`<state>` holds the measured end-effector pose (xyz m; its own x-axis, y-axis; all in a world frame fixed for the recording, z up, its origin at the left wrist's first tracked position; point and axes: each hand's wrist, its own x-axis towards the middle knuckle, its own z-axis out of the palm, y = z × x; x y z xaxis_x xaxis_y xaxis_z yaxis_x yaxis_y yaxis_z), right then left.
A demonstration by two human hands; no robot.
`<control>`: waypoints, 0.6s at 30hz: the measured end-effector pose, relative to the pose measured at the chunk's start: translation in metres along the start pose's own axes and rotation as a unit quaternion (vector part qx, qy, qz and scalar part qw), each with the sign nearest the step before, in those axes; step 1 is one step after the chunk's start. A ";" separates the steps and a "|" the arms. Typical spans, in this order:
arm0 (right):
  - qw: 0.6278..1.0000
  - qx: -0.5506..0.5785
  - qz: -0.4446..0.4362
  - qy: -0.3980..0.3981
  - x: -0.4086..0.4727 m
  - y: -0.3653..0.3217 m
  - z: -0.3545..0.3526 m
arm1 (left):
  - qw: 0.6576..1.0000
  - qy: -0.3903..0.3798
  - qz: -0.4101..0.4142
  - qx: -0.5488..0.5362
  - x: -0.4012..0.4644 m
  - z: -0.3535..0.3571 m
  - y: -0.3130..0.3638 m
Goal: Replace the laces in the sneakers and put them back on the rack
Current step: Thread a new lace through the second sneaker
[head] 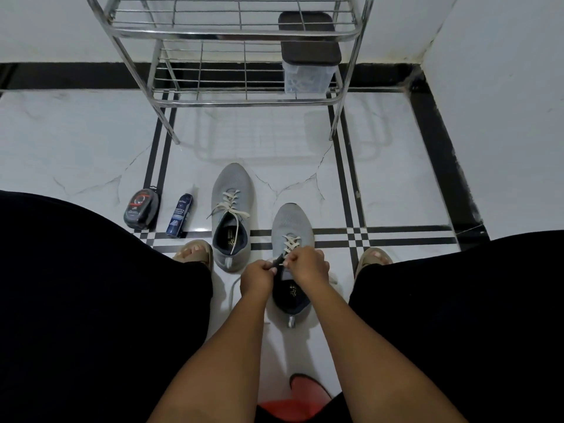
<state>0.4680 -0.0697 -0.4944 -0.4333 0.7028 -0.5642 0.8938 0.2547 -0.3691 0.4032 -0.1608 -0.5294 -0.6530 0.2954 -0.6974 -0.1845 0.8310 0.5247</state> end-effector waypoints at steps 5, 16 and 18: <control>0.999 0.023 0.031 0.019 -0.008 0.001 0.010 | 1.000 -0.007 0.005 -0.018 0.002 0.003 -0.003; 1.000 -0.028 -0.001 -0.003 -0.010 0.001 0.003 | 1.000 -0.004 0.012 -0.004 0.004 0.006 -0.004; 0.999 -0.029 0.005 0.019 -0.013 0.000 0.002 | 1.000 -0.005 0.016 0.009 0.004 0.006 -0.004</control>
<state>0.4733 -0.0801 -0.4882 -0.4197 0.7299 -0.5395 0.9042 0.2844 -0.3187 0.4053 -0.1601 -0.5371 -0.6504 0.3263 -0.6860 -0.1503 0.8299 0.5373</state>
